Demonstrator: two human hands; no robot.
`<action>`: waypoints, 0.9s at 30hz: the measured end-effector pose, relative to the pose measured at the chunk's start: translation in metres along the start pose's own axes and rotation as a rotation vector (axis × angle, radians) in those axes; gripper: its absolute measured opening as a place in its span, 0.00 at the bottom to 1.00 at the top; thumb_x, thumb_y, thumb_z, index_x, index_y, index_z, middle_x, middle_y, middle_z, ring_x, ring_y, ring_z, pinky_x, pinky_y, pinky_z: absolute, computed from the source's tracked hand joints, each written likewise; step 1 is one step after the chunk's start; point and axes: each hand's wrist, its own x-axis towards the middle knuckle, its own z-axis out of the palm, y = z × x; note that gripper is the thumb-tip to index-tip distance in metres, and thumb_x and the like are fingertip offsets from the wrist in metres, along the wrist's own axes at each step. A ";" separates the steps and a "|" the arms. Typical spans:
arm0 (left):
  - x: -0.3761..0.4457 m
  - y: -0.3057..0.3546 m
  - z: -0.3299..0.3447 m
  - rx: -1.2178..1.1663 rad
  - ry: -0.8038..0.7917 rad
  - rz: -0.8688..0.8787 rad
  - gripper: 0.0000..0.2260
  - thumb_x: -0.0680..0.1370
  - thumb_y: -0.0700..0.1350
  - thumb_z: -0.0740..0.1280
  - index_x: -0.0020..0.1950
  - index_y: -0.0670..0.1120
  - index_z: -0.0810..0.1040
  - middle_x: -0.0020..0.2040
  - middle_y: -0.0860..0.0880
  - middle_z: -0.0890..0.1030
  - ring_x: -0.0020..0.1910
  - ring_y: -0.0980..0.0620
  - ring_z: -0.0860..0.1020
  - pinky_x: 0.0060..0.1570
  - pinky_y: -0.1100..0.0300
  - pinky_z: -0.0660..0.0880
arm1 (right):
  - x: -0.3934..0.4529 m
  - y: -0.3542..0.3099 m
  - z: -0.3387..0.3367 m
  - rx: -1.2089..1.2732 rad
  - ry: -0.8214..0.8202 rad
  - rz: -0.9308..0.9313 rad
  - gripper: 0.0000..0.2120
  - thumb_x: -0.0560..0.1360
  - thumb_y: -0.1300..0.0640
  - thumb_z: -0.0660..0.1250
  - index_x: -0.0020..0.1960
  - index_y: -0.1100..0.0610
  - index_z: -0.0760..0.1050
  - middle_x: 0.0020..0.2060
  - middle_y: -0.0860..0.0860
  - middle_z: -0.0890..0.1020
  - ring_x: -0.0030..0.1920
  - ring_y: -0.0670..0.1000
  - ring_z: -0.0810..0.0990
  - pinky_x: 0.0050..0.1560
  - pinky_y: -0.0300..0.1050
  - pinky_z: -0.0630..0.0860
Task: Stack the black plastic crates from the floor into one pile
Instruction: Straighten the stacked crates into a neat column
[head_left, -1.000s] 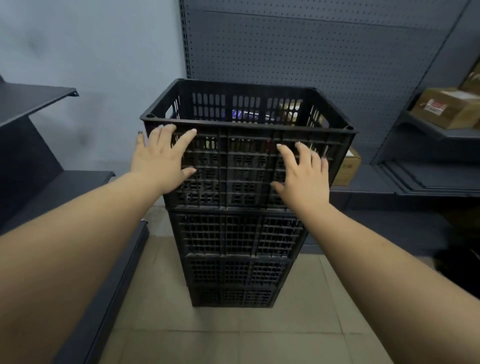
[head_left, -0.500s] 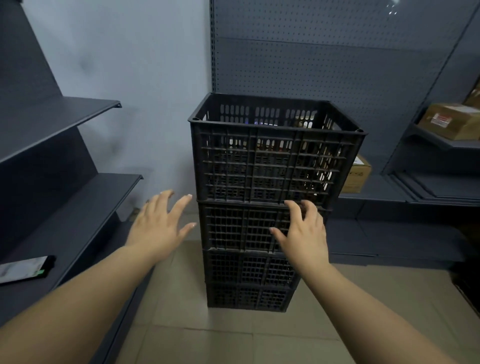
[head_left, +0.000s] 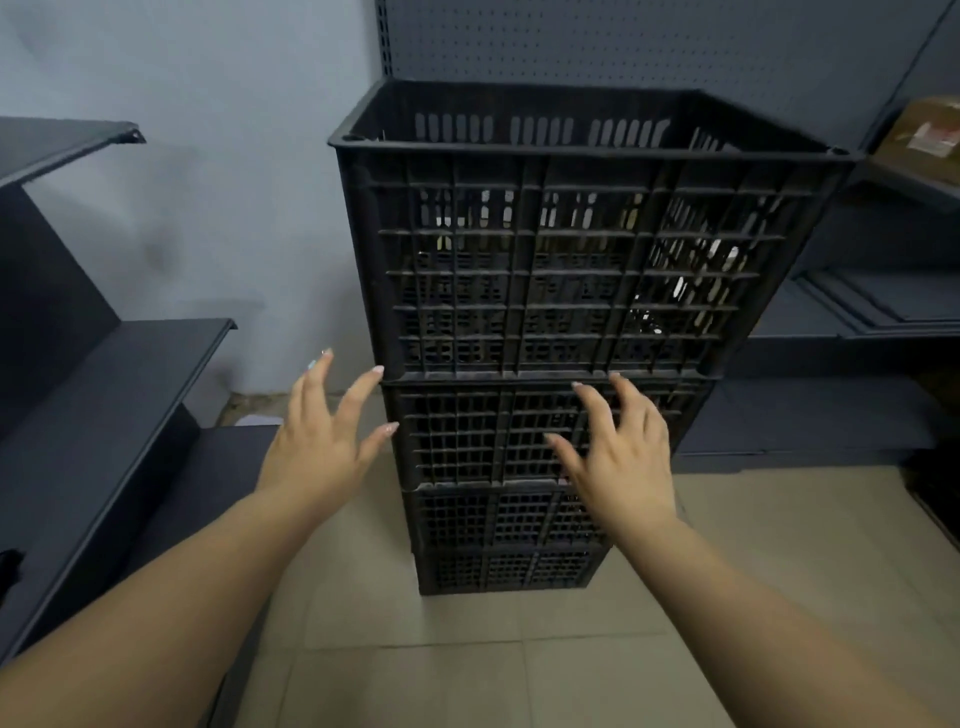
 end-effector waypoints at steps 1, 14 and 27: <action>0.011 -0.003 0.011 -0.008 0.013 0.012 0.28 0.77 0.60 0.59 0.76 0.59 0.56 0.77 0.44 0.47 0.75 0.42 0.49 0.67 0.41 0.63 | 0.007 0.000 0.016 -0.017 0.027 -0.035 0.27 0.73 0.41 0.67 0.67 0.51 0.66 0.68 0.61 0.68 0.65 0.65 0.67 0.64 0.64 0.67; 0.109 -0.051 0.153 -0.372 0.380 0.371 0.21 0.74 0.46 0.68 0.67 0.53 0.74 0.76 0.42 0.53 0.73 0.46 0.64 0.73 0.48 0.57 | 0.069 0.039 0.176 0.086 0.462 -0.357 0.20 0.74 0.46 0.65 0.64 0.49 0.77 0.61 0.55 0.77 0.58 0.57 0.74 0.61 0.56 0.70; 0.132 -0.048 0.175 -0.511 0.648 0.385 0.18 0.74 0.42 0.71 0.64 0.50 0.78 0.71 0.62 0.61 0.58 0.67 0.73 0.65 0.74 0.63 | 0.100 0.037 0.202 0.537 0.661 -0.233 0.08 0.70 0.55 0.73 0.48 0.49 0.85 0.45 0.49 0.76 0.48 0.55 0.74 0.53 0.56 0.73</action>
